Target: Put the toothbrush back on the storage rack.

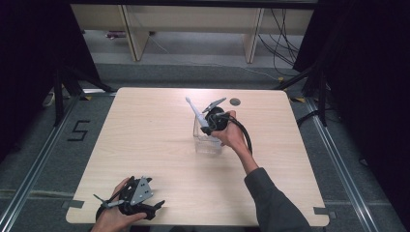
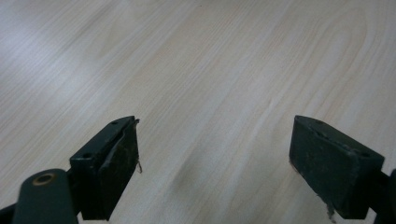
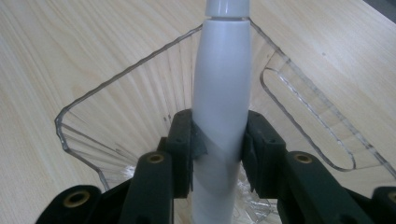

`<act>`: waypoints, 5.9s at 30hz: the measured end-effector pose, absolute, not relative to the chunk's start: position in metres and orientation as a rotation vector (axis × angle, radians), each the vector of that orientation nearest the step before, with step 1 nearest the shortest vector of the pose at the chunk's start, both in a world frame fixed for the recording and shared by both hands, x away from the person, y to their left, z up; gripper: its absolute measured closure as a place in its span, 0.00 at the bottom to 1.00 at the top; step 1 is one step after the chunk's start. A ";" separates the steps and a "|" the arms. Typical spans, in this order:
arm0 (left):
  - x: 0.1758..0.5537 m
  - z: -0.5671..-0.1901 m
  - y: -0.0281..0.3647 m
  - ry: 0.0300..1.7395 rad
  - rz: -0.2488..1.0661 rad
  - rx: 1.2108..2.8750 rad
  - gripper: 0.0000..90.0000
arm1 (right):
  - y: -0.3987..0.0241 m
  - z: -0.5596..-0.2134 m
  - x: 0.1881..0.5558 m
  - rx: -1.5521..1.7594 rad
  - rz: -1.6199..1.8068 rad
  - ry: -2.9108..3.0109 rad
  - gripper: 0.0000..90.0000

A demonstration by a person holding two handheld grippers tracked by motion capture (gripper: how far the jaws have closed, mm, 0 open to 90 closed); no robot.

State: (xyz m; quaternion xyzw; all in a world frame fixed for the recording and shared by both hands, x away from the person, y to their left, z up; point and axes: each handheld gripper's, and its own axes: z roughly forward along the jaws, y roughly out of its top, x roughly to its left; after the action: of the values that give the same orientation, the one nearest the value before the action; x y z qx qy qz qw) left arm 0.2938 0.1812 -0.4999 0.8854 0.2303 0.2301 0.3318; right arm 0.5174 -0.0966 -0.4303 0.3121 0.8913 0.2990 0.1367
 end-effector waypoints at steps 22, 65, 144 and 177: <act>0.293 -0.500 0.181 0.609 0.573 2.322 0.17 | -0.114 -0.413 0.508 0.911 1.005 2.523 0.67; 0.293 -0.500 0.180 0.597 0.575 2.333 0.17 | -0.142 -0.396 0.473 0.977 1.183 2.380 0.33; 0.291 -0.499 0.182 0.594 0.595 2.318 0.17 | -0.169 -0.426 0.404 0.910 1.185 2.402 0.19; 0.290 -0.500 0.182 0.597 0.599 2.325 0.17 | -0.187 -0.460 0.381 0.910 1.215 2.418 0.18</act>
State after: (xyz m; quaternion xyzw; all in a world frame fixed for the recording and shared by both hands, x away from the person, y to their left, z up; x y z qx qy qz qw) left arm 0.2900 0.1825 -0.4996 0.8879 0.2279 0.2288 0.3275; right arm 0.3805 -0.1868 -0.4598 0.3156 0.8382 0.4211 0.1430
